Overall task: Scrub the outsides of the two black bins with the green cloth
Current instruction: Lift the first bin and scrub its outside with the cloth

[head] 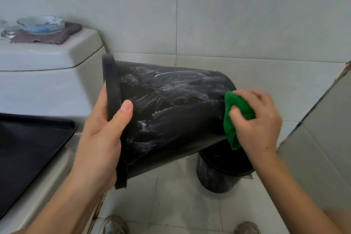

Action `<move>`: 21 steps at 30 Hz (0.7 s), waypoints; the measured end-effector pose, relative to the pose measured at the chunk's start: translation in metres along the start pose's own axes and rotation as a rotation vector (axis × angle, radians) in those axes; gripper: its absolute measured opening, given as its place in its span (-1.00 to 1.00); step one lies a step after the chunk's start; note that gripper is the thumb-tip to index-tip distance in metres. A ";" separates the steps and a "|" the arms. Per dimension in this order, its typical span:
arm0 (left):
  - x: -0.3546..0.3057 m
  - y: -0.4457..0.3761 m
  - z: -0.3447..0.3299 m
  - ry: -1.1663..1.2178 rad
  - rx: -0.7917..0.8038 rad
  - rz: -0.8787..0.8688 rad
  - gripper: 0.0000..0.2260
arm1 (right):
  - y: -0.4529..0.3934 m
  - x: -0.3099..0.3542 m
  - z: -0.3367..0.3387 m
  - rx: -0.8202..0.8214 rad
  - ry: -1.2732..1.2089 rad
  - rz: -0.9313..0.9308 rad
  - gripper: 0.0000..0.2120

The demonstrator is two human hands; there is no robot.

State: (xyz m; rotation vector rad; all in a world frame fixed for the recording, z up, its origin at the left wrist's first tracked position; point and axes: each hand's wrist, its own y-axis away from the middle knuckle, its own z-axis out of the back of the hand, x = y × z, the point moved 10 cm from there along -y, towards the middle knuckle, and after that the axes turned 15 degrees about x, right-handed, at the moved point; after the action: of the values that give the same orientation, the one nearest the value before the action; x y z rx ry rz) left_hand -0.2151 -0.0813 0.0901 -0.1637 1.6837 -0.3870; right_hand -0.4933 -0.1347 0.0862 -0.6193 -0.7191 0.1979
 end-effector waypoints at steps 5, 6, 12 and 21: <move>0.002 -0.002 -0.007 -0.047 0.031 -0.019 -0.55 | 0.013 0.015 -0.002 -0.027 0.002 0.001 -0.68; 0.002 -0.002 -0.006 -0.040 0.026 -0.017 -0.55 | 0.020 0.033 -0.009 0.014 0.049 0.122 -0.69; -0.002 -0.002 -0.009 -0.064 0.030 -0.045 -0.51 | 0.007 -0.011 0.008 -0.103 -0.089 -0.090 -0.61; -0.002 0.000 -0.015 -0.094 0.067 -0.064 -0.51 | 0.007 -0.005 0.002 -0.053 -0.095 -0.092 -0.65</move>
State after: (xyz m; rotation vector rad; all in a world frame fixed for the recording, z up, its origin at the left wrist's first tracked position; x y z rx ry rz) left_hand -0.2292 -0.0783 0.0937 -0.1838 1.5739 -0.4766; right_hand -0.4983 -0.1304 0.0801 -0.6292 -0.8452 0.1242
